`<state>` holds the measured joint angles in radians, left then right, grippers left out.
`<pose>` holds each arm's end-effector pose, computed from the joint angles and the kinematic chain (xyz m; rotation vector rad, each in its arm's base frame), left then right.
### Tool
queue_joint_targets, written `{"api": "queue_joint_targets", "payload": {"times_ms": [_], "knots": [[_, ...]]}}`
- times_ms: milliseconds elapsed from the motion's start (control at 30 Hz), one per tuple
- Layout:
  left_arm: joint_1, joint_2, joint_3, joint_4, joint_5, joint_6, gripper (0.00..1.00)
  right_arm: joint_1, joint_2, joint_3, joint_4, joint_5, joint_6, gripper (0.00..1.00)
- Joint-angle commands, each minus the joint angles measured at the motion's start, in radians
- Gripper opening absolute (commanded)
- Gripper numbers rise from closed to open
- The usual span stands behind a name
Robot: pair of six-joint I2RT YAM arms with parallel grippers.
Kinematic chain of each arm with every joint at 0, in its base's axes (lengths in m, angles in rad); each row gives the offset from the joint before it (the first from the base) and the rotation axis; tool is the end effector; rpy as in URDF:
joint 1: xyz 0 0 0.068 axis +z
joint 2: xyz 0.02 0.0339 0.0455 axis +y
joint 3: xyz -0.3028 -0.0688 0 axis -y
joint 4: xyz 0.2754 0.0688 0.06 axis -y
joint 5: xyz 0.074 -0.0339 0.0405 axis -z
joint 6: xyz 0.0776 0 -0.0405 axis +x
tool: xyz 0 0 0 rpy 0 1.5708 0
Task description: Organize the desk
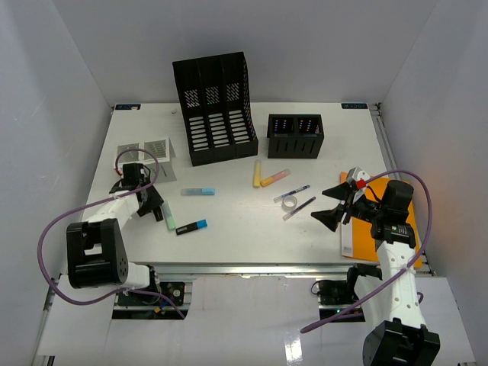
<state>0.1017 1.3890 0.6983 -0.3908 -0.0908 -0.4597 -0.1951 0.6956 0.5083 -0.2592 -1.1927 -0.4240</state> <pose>0.2847 0.0361 0.1486 -0.7614 2.5326 0.0007 0.1728 0.0394 0.2709 -0.8876 1.5556 0.7487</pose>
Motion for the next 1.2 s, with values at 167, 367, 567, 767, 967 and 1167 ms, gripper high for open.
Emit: {"api": "queue_joint_targets", "payload": {"times_ms": [167, 367, 567, 767, 967, 1167], "knots": [[0.003, 0.002, 0.004, -0.008, -0.026, 0.007, 0.52, -0.001, -0.003, -0.004, 0.026, -0.033, -0.007, 0.90], [0.003, 0.018, 0.006, -0.011, -0.010, 0.011, 0.51, -0.001, -0.002, -0.005, 0.025, -0.034, -0.008, 0.90], [0.003, 0.019, 0.004, -0.013, -0.007, 0.013, 0.50, -0.001, -0.003, -0.005, 0.023, -0.034, -0.007, 0.90], [0.000, 0.014, 0.004, -0.021, -0.007, 0.016, 0.45, -0.001, -0.010, -0.005, 0.024, -0.038, -0.008, 0.90], [0.000, -0.034, 0.003, -0.031, -0.009, 0.015, 0.31, -0.001, -0.022, -0.005, 0.023, -0.038, -0.007, 0.90], [0.000, -0.099, 0.005, -0.050, -0.005, 0.020, 0.19, -0.001, -0.027, -0.006, 0.023, -0.040, -0.007, 0.90]]}}
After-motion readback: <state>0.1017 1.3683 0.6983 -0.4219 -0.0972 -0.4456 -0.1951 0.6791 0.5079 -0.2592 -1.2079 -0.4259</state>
